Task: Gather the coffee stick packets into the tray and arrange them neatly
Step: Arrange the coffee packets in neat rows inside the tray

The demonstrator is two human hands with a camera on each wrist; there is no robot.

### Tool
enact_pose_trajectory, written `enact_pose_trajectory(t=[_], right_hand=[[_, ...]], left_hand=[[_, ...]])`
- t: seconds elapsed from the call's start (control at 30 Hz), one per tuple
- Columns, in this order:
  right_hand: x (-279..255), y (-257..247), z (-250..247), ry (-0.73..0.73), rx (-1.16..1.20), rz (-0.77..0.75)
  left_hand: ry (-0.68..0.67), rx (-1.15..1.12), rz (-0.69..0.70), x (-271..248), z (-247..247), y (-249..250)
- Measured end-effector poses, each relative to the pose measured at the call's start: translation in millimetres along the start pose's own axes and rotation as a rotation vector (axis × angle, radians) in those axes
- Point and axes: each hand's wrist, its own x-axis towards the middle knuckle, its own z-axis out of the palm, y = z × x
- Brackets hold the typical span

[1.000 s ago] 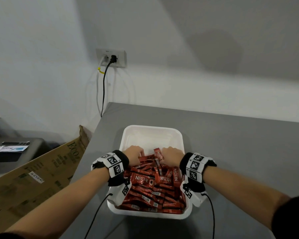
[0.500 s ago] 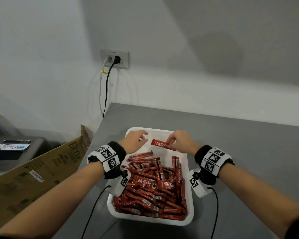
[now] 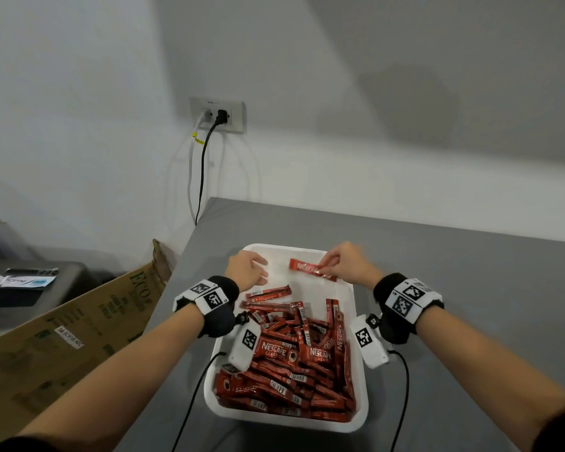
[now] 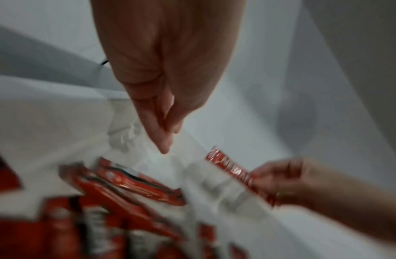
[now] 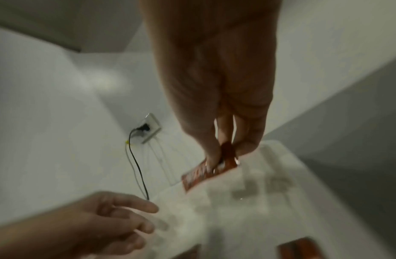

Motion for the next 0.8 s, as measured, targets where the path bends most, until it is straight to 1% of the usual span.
enact_pose_trajectory(t=[0.03, 0.07, 0.1, 0.13, 0.2, 0.3, 0.4, 0.5, 0.57, 0.63, 0.73, 0.8], right_hand=[[2, 4, -1, 0.093, -0.07, 0.02], [3, 8, -2, 0.151, -0.126, 0.035], [4, 11, -1, 0.16, -0.159, 0.043], [4, 13, 2, 0.136, -0.178, 0.056], [0, 12, 7, 0.079, -0.16, 0.067], [-4, 12, 12, 0.053, -0.136, 0.041], [-6, 15, 9, 0.02, -0.119, 0.028], [-6, 14, 2, -0.008, -0.098, 0.011], [-7, 7, 0, -0.001, -0.024, -0.016], [-8, -2, 1, 0.003, 0.041, -0.075], [-5, -16, 7, -0.055, 0.013, -0.169], [0, -21, 11, -0.086, -0.013, -0.194]], left_hand=[[-0.003, 0.179, 0.03, 1, 2, -4], [-0.056, 0.36, 0.071, 1, 4, -6], [-0.124, 0.517, 0.096, 0, 7, -7], [-0.181, 0.617, 0.095, 0, 11, -8], [-0.251, 0.727, 0.07, 2, 18, -10], [-0.288, 0.816, 0.076, 6, 25, -9], [-0.337, 0.801, 0.049, 6, 25, -3], [-0.286, 0.753, 0.105, 7, 16, 2], [-0.294, 0.592, 0.133, 6, 9, 4], [-0.336, 0.443, 0.173, 1, 3, 8], [-0.349, 0.261, 0.234, -4, -3, 14], [-0.347, 0.15, 0.244, -6, -6, 18]])
